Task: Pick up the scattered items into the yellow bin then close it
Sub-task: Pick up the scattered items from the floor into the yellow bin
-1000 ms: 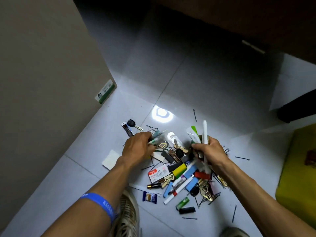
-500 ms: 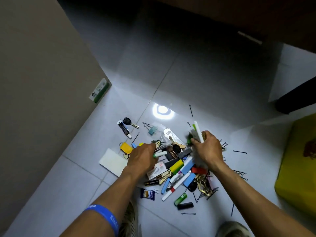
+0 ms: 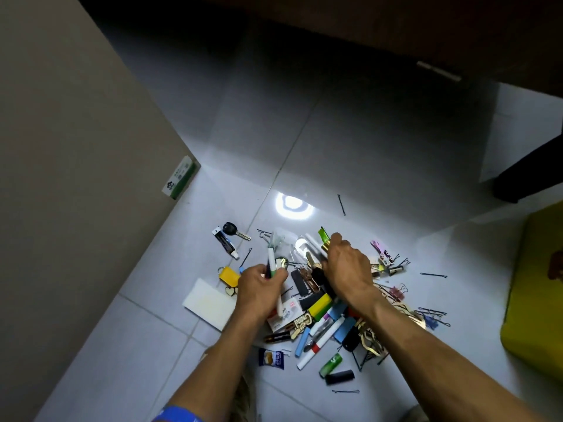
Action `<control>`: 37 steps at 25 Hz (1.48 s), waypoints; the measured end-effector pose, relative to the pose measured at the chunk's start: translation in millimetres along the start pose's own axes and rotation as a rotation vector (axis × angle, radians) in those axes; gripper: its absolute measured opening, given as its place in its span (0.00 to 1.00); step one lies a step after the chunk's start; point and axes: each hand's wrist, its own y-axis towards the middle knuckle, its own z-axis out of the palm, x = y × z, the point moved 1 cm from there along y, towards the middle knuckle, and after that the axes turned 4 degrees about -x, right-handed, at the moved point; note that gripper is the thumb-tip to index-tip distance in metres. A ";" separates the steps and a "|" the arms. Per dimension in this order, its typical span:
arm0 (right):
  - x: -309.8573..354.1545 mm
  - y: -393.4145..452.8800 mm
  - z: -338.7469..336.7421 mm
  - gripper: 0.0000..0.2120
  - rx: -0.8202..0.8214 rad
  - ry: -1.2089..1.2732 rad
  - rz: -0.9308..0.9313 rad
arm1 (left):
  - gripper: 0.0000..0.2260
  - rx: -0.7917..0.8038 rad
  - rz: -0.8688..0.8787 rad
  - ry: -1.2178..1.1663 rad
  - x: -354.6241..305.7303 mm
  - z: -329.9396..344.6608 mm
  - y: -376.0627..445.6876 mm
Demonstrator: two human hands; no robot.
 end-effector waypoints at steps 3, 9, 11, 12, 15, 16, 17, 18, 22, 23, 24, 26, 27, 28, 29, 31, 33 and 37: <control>-7.2 -0.2 -10.0 0.09 0.080 0.534 0.205 | 0.08 0.094 -0.145 -0.212 -12.5 2.7 -11.7; -40.4 -44.5 -102.0 0.12 0.146 1.712 0.639 | 0.07 0.331 -0.195 -0.457 -79.4 31.9 -59.3; -65.2 -75.7 -150.8 0.06 0.089 1.863 0.622 | 0.07 0.496 -0.188 -0.506 -122.1 67.9 -99.0; -70.7 -86.5 -168.9 0.06 0.079 1.894 0.608 | 0.07 0.548 -0.176 -0.511 -137.9 81.0 -113.3; -116.7 -126.7 -229.3 0.09 -0.059 1.885 0.634 | 0.06 0.728 -0.148 -0.450 -187.6 137.8 -178.7; -138.3 -138.7 -247.2 0.07 -0.115 1.852 0.678 | 0.06 0.774 -0.135 -0.430 -201.1 158.7 -202.4; -162.6 -149.1 -263.1 0.04 -0.178 1.796 0.740 | 0.06 0.799 -0.112 -0.409 -212.5 181.4 -221.7; -187.5 -158.9 -277.5 0.03 -0.241 1.717 0.813 | 0.06 0.800 -0.079 -0.376 -222.3 204.8 -239.8; -257.4 -183.0 -310.2 0.10 -0.384 1.669 0.962 | 0.16 0.805 0.132 -0.133 -242.6 279.9 -270.6; -266.5 -186.0 -313.7 0.14 -0.396 1.716 0.953 | 0.21 0.867 0.173 -0.097 -241.1 291.9 -271.8; -274.4 -187.1 -316.2 0.16 -0.415 1.732 0.942 | 0.25 0.909 0.194 -0.079 -236.9 300.1 -270.3; -280.6 -186.8 -316.8 0.16 -0.467 1.717 0.917 | 0.21 0.880 0.190 -0.131 -226.6 296.9 -264.1; -276.7 -182.9 -315.1 0.16 -0.488 1.719 0.885 | 0.18 0.835 0.186 -0.204 -222.4 287.7 -258.8; -265.9 -177.2 -309.9 0.16 -0.491 1.721 0.838 | 0.16 0.791 0.194 -0.288 -217.4 272.8 -253.6; -252.6 -171.4 -303.8 0.18 -0.482 1.711 0.791 | 0.14 0.745 0.211 -0.354 -213.2 258.2 -248.1; -211.8 -163.6 -279.7 0.17 -0.394 1.672 0.696 | 0.11 0.591 0.205 -0.407 -194.1 224.8 -229.1; -163.5 -161.5 -246.8 0.11 -0.226 1.584 0.617 | 0.09 0.388 0.165 -0.377 -164.1 185.9 -200.6; -98.8 -162.0 -170.2 0.07 0.124 1.363 0.608 | 0.06 0.199 0.093 -0.163 -81.9 113.3 -141.4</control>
